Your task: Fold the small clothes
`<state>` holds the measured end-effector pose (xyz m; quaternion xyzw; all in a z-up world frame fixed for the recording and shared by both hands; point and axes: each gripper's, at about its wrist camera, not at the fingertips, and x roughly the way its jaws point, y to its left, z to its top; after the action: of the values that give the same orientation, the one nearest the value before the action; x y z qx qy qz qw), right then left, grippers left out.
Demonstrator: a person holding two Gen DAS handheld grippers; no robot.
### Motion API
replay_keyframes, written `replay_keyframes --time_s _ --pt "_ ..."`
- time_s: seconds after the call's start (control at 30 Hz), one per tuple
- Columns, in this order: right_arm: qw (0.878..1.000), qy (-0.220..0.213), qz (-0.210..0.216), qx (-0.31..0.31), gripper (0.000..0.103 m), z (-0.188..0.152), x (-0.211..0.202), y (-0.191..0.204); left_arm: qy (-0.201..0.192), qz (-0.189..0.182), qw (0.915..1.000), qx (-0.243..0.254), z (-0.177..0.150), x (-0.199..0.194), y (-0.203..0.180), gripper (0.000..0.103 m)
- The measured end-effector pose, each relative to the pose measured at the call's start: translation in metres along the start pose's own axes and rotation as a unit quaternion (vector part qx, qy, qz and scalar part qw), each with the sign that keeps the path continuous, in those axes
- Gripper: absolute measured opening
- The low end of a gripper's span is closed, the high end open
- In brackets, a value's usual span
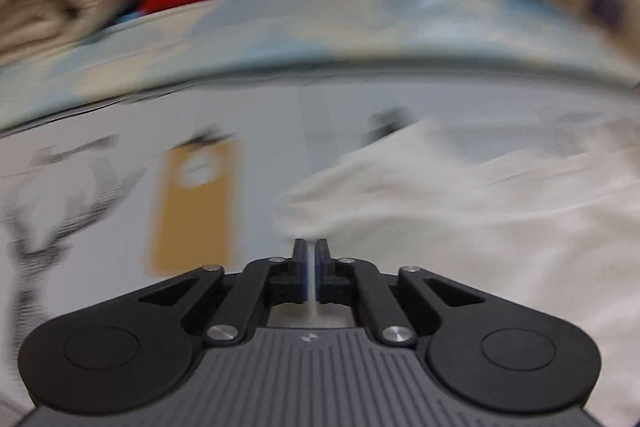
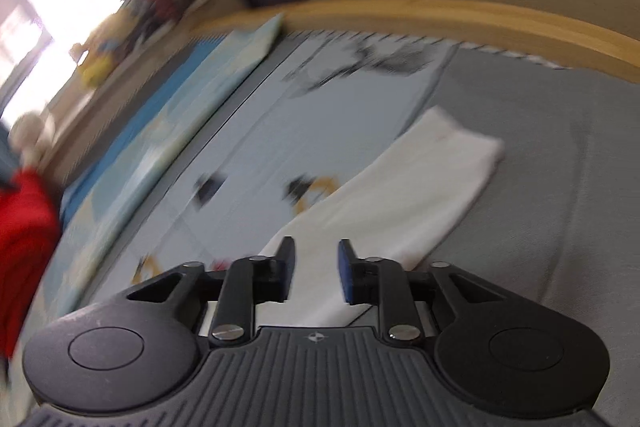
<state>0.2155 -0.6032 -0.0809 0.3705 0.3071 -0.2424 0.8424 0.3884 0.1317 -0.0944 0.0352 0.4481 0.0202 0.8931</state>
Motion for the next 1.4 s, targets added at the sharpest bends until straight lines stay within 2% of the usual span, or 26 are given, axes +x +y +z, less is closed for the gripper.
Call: replay_keyframes --time_s 0.03,0.1,0.23,0.33,0.47,0.6,0.7,0.77,0.8,0.83,0.87,0.93,1.0,1.07,1.17,1.23,1.3,1.4 --pt "1.0 -0.011 -0.007 0.019 0.016 0.004 0.0 -0.011 0.002 0.032 0.9995 -0.008 -0.001 0.004 0.006 0.003" --pt "0.998 -0.027 -0.019 0.058 0.016 0.011 0.001 -0.034 -0.005 0.035 0.9989 -0.03 0.001 -0.001 0.014 0.003" --pt "0.99 -0.038 -0.04 0.132 0.02 0.018 0.014 -0.075 -0.056 0.001 0.9977 -0.038 0.017 -0.035 0.011 0.003" --pt "0.982 -0.043 -0.052 0.178 0.02 0.019 0.029 -0.099 -0.082 -0.032 0.9937 -0.069 0.033 -0.072 0.009 0.004" --pt "0.975 -0.044 -0.038 0.216 0.02 0.017 0.054 -0.118 -0.104 -0.079 0.9879 -0.084 0.051 -0.141 0.006 0.004" --pt "0.973 -0.053 -0.034 0.22 0.02 0.02 0.076 -0.123 -0.136 -0.112 0.9826 -0.059 0.034 -0.218 0.0 0.004" --pt "0.969 -0.055 -0.048 0.237 0.017 0.017 0.089 -0.131 -0.161 -0.12 0.9781 -0.057 0.006 -0.25 0.003 0.004" --pt "0.967 -0.065 -0.049 0.241 0.015 0.016 0.092 -0.132 -0.172 -0.102 0.9782 -0.056 -0.017 -0.254 0.003 0.004" --pt "0.968 -0.068 -0.049 0.239 0.008 0.016 0.093 -0.131 -0.167 -0.091 0.9804 -0.054 -0.024 -0.25 0.003 0.004" --pt "0.969 -0.069 -0.048 0.234 0.002 0.017 0.093 -0.129 -0.147 -0.071 0.9852 -0.052 -0.027 -0.241 0.002 0.004" --pt "0.969 -0.072 -0.049 0.23 0.0 0.017 0.092 -0.127 -0.131 -0.052 0.9884 -0.056 -0.029 -0.235 0.0 0.004" --pt "0.967 -0.088 -0.054 0.231 0.0 0.016 0.086 -0.125 -0.138 -0.065 0.9863 -0.063 -0.027 -0.235 0.002 0.005" --pt "0.964 -0.095 -0.047 0.244 0.0 0.013 0.076 -0.128 -0.146 -0.057 0.9864 -0.049 -0.027 -0.234 0.002 0.005" --pt "0.963 -0.096 -0.037 0.249 0.0 0.013 0.069 -0.129 -0.133 -0.056 0.9883 -0.048 -0.03 -0.229 0.002 0.005" --pt "0.965 -0.083 -0.026 0.248 0.008 0.012 0.069 -0.131 -0.124 -0.066 0.9889 -0.047 -0.033 -0.225 0.004 0.005" --pt "0.967 -0.079 -0.035 0.239 0.02 0.009 0.069 -0.133 -0.13 -0.062 0.9891 -0.03 -0.034 -0.224 0.001 0.005" --pt "0.968 -0.073 -0.048 0.236 0.022 0.008 0.072 -0.137 -0.126 -0.059 0.9901 -0.022 -0.035 -0.218 0.002 0.005" --pt "0.97 -0.059 -0.038 0.235 0.022 0.011 0.083 -0.141 -0.12 -0.056 0.9909 -0.025 -0.034 -0.211 0.002 0.005"
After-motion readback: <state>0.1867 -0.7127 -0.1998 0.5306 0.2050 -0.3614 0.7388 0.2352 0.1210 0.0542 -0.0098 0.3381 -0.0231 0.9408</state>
